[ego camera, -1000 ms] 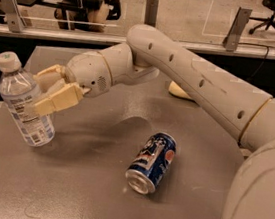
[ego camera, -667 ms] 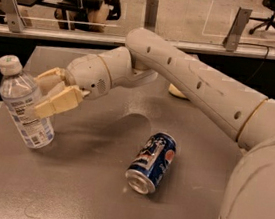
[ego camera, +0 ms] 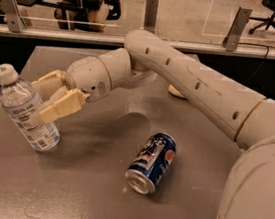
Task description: Place blue plastic bottle upright
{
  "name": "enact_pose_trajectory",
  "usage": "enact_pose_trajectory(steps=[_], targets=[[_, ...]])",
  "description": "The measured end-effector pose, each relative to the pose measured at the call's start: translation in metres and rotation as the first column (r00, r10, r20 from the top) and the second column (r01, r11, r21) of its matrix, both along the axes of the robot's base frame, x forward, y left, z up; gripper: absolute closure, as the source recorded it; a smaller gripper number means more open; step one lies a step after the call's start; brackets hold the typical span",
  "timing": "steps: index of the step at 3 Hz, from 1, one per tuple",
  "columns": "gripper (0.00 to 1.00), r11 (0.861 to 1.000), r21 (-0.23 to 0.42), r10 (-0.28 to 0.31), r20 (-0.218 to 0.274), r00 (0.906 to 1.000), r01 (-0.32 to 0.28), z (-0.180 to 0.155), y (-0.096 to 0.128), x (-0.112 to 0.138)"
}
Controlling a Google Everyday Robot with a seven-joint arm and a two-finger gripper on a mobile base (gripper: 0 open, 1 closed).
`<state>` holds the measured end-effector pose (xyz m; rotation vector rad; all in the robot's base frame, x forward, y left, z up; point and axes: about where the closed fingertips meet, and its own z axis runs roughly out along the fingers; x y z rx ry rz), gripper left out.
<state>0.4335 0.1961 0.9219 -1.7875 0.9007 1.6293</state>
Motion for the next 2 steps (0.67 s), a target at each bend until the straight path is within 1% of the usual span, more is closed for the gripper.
enact_pose_trajectory(steps=[1, 2], targets=[[0.00, 1.000, -0.006, 0.003, 0.005, 1.0000, -0.003, -0.002, -0.001, 0.000], [0.00, 0.998, -0.037, -0.043, 0.022, 0.9988, 0.043, -0.011, -0.014, 0.007]])
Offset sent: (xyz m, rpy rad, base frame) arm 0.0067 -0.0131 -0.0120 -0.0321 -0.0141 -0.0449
